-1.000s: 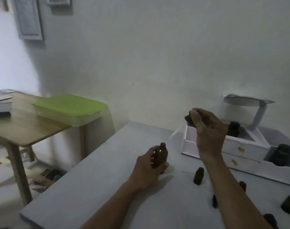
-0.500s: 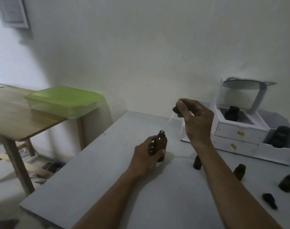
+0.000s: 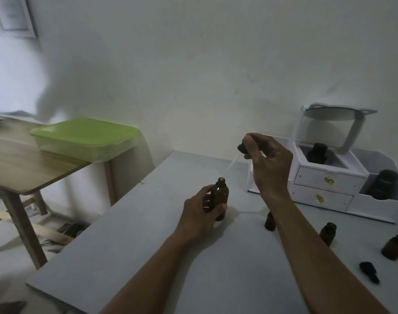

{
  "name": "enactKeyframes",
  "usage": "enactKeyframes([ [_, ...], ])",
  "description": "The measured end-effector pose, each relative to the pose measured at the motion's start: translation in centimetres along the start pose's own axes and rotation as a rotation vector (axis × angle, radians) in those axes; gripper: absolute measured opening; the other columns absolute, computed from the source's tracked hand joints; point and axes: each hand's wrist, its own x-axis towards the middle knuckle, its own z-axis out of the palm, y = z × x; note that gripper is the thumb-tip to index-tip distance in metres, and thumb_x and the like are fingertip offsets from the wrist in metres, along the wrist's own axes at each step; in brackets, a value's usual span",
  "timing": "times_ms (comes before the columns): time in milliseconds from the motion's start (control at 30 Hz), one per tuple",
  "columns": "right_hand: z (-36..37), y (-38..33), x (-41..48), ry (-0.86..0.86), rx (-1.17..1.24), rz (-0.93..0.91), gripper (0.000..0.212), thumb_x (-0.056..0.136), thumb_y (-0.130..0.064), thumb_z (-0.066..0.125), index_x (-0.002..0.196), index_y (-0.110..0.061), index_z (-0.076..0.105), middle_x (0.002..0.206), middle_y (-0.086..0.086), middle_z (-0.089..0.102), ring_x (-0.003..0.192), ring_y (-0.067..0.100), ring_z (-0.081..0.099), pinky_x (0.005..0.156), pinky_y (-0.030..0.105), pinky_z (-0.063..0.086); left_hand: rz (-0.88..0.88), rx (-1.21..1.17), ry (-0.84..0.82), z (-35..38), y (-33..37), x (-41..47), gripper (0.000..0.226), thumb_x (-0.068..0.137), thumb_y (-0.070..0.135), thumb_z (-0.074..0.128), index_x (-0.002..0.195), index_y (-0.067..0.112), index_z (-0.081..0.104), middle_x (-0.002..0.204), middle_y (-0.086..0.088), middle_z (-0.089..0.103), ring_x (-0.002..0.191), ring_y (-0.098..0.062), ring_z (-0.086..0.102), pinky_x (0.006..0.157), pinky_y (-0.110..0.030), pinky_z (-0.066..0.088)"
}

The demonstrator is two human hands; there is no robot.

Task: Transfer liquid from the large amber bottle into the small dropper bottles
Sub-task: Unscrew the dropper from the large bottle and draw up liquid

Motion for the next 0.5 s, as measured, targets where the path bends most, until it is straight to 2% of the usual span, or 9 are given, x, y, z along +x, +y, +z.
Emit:
enactKeyframes([
  [100,0.1,0.2,-0.2,-0.016,-0.015,0.001,0.006,0.091,-0.018,0.072,0.097,-0.019,0.073,0.084,-0.005,0.075,0.076,0.007,0.075,0.068,0.022,0.060,-0.007,0.000,0.000,0.1,0.0,0.0,0.056,0.084,0.034,0.074,0.135,0.033,0.050,0.110,0.015,0.061,0.077,0.022,0.056,0.066,0.001,0.042],
  [267,0.5,0.9,-0.8,-0.060,-0.036,0.024,0.007,0.091,-0.019,0.071,0.095,-0.025,0.072,0.083,-0.009,0.075,0.078,0.006,0.074,0.069,0.028,0.061,0.003,-0.003,-0.016,0.0,0.0,0.0,0.058,0.084,0.037,0.073,0.137,0.032,0.048,0.130,0.003,0.062,0.093,-0.001,0.060,0.084,-0.013,0.046],
  [367,0.6,1.0,-0.8,-0.059,-0.031,0.030,0.007,0.092,-0.019,0.071,0.097,-0.024,0.072,0.085,-0.008,0.075,0.080,0.007,0.075,0.069,0.030,0.062,0.008,0.007,-0.013,0.0,0.0,0.1,0.059,0.084,0.038,0.073,0.138,0.033,0.048,0.131,0.002,0.062,0.092,-0.001,0.058,0.081,-0.011,0.045],
  [500,0.7,1.2,-0.8,-0.077,-0.063,0.019,0.009,0.092,-0.019,0.070,0.100,-0.022,0.072,0.086,-0.010,0.074,0.079,0.004,0.074,0.070,0.024,0.061,0.005,0.003,-0.009,0.1,0.1,0.0,0.060,0.085,0.038,0.072,0.139,0.032,0.047,0.133,0.002,0.061,0.096,-0.004,0.058,0.083,-0.013,0.044],
])
